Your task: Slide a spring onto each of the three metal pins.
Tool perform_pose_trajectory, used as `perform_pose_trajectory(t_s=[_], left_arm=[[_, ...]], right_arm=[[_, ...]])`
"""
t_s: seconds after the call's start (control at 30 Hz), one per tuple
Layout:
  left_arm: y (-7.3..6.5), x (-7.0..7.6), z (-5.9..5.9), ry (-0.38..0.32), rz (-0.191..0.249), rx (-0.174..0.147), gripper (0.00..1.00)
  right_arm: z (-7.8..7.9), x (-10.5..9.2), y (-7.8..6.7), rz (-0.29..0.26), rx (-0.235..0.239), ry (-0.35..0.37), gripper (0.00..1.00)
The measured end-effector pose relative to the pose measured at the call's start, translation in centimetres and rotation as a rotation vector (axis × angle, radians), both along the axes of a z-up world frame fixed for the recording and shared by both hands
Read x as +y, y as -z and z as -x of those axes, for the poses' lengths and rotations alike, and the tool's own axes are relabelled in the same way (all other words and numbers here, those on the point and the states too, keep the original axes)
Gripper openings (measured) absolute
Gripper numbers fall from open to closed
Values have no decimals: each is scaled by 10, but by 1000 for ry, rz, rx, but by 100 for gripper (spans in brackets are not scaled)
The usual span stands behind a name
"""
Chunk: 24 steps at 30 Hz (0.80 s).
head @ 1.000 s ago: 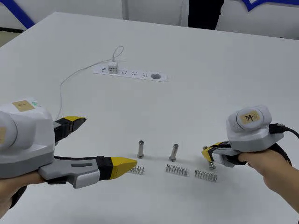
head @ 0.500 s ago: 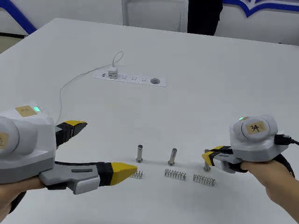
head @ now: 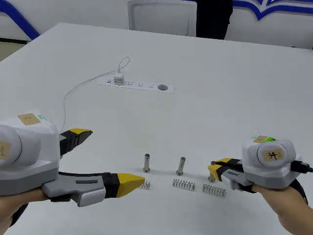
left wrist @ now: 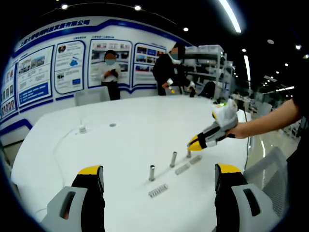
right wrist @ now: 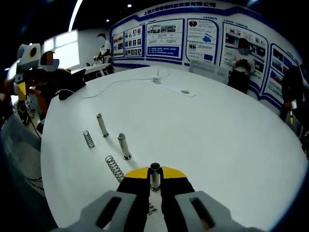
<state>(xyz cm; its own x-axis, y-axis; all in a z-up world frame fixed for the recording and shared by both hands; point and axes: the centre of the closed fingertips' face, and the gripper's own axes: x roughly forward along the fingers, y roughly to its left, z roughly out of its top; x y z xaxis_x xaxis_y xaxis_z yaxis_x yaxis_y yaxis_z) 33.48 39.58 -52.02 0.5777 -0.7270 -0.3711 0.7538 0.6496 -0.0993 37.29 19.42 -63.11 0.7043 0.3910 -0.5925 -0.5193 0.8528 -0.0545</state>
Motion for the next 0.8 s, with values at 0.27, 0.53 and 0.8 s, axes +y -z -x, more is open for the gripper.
perform_pose_trajectory(t_s=[0.27,0.53,0.8], left_arm=[[1,-2,2,8,-5,0,97],[1,-3,3,16,-5,1,98],[-6,-2,1,1,21,-7,97]], right_arm=[[4,-3,-1,8,-7,-9,8],[4,-4,-1,24,-5,-8,8],[5,-6,-1,68,-1,-25,9]])
